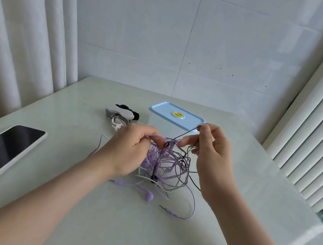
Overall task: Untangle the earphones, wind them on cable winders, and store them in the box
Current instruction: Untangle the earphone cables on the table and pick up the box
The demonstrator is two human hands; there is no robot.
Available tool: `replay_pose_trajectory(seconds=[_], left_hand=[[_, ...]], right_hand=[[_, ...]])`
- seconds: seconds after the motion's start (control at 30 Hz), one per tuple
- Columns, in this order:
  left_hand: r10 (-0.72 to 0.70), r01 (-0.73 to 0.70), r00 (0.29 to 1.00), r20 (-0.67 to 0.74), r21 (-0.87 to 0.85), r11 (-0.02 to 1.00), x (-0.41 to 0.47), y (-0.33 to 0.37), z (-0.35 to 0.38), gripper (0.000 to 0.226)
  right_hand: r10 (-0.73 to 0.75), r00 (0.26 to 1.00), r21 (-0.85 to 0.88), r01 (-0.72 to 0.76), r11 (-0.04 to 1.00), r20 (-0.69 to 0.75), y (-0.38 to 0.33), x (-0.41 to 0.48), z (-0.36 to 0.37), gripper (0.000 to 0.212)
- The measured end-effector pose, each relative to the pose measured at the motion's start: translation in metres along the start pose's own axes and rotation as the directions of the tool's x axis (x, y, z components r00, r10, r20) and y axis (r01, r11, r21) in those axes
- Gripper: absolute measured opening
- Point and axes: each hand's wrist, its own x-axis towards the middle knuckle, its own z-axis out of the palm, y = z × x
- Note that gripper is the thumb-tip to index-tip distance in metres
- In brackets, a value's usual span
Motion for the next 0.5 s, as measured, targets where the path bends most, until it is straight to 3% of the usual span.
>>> replay_pose_trajectory(seconds=[0.1,0.17,0.27,0.33,0.5], left_hand=[[-0.033,0.033,0.999,-0.007,-0.027,0.999,-0.0028,0.0011,-0.0004,0.019],[0.005,-0.003,0.999,-0.051,0.041,0.999,-0.0023,0.0011,-0.0012,0.008],[0.035,-0.031,0.998,-0.055,0.073,0.997,-0.0026,0.0023,0.0,0.012],[0.047,-0.042,0.997,-0.068,0.065,0.997,-0.001,-0.0001,0.0016,0.011],[0.059,-0.058,0.997,-0.045,0.027,0.998,0.0023,-0.003,0.0007,0.007]], right_hand=[[-0.05,0.999,0.002,0.05,0.999,0.012,-0.0001,0.0004,-0.0011,0.013],[-0.115,0.993,-0.022,0.115,0.993,0.018,-0.0022,0.0003,-0.0021,0.023],[-0.241,0.959,-0.143,0.262,0.955,0.15,-0.0036,-0.0005,-0.005,0.034],[-0.234,0.945,-0.241,0.288,0.927,0.229,-0.0018,-0.0013,-0.0057,0.039],[-0.347,0.888,-0.49,0.456,0.743,0.3,0.0031,-0.0076,-0.0036,0.019]])
